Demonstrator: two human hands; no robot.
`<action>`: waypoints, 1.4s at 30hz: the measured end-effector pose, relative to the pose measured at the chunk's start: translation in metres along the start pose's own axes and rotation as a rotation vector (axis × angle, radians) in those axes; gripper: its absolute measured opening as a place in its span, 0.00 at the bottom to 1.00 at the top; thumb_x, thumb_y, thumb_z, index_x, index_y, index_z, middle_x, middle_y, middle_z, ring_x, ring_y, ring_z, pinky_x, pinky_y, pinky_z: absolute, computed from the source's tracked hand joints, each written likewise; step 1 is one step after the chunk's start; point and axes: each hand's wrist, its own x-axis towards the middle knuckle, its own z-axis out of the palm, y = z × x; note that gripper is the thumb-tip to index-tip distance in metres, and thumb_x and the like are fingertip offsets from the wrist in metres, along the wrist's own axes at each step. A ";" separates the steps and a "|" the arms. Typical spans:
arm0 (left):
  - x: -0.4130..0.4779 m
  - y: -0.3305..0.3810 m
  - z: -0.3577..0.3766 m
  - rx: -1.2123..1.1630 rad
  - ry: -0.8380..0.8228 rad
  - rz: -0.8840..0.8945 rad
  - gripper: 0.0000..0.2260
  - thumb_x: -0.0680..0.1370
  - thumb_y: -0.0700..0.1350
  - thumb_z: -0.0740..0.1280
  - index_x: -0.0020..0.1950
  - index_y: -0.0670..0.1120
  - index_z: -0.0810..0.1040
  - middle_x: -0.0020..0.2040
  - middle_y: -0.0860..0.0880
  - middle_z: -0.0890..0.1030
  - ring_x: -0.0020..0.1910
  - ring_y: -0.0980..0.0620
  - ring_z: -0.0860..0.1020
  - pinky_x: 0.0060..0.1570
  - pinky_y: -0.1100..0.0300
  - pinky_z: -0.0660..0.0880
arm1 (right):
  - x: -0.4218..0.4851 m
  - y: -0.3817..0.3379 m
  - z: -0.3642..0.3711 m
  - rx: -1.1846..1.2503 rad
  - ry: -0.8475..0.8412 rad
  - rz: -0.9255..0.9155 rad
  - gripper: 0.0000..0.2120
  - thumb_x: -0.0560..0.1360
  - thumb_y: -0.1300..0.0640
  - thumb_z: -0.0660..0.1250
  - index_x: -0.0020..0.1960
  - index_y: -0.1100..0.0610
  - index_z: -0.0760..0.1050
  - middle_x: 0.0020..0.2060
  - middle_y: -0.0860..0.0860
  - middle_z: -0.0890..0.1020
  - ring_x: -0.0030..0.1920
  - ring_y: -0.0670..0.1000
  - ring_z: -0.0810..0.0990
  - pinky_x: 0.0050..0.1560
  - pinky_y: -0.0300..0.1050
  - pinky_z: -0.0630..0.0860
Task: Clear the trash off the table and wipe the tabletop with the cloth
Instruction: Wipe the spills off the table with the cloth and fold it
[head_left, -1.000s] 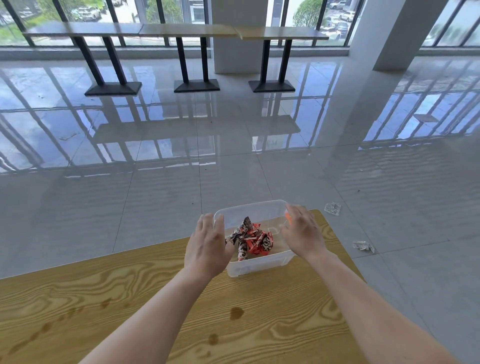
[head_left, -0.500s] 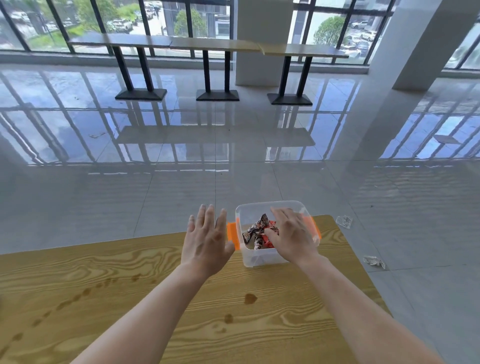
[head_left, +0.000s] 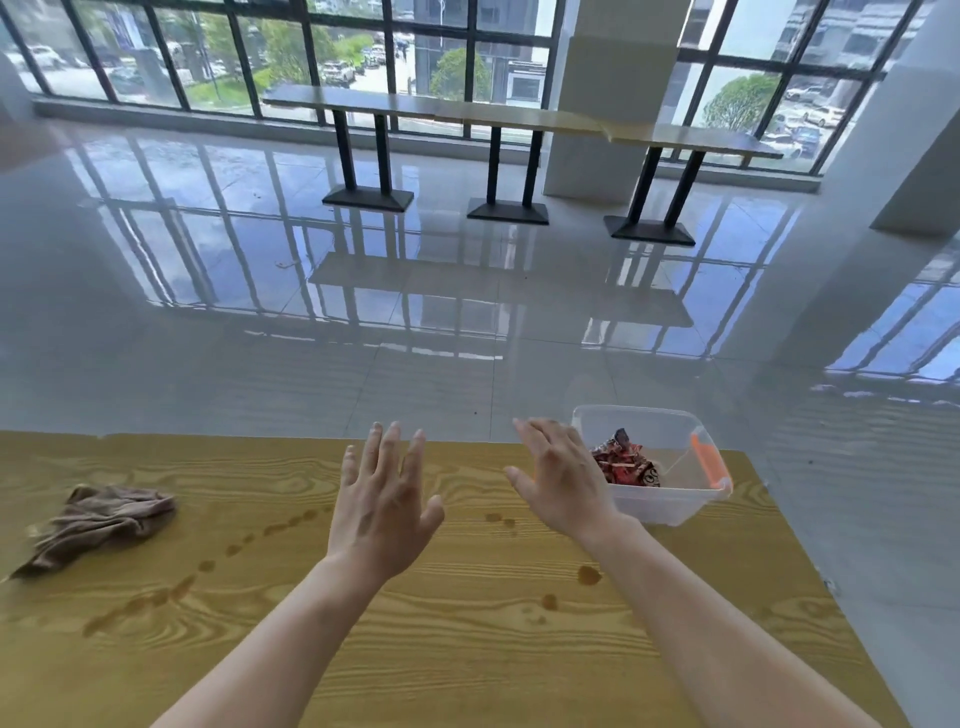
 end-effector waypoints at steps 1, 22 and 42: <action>-0.008 -0.014 -0.004 -0.002 0.007 -0.012 0.35 0.73 0.56 0.67 0.76 0.46 0.60 0.76 0.39 0.61 0.77 0.38 0.56 0.72 0.35 0.57 | 0.001 -0.014 0.006 0.002 -0.005 -0.013 0.30 0.76 0.49 0.69 0.75 0.56 0.64 0.68 0.54 0.72 0.69 0.57 0.68 0.69 0.50 0.65; -0.243 -0.330 0.018 0.075 -0.153 -0.581 0.32 0.76 0.63 0.51 0.75 0.47 0.63 0.74 0.39 0.65 0.76 0.38 0.60 0.70 0.34 0.61 | 0.051 -0.359 0.226 0.162 -0.456 -0.390 0.28 0.78 0.51 0.65 0.76 0.52 0.62 0.71 0.51 0.69 0.69 0.57 0.65 0.68 0.52 0.67; -0.284 -0.370 0.083 0.096 -0.187 -0.517 0.35 0.78 0.66 0.51 0.79 0.47 0.57 0.79 0.41 0.55 0.78 0.39 0.52 0.71 0.32 0.52 | 0.149 -0.438 0.346 -0.003 -0.520 -0.391 0.20 0.82 0.57 0.57 0.67 0.36 0.70 0.64 0.50 0.71 0.58 0.58 0.66 0.60 0.58 0.69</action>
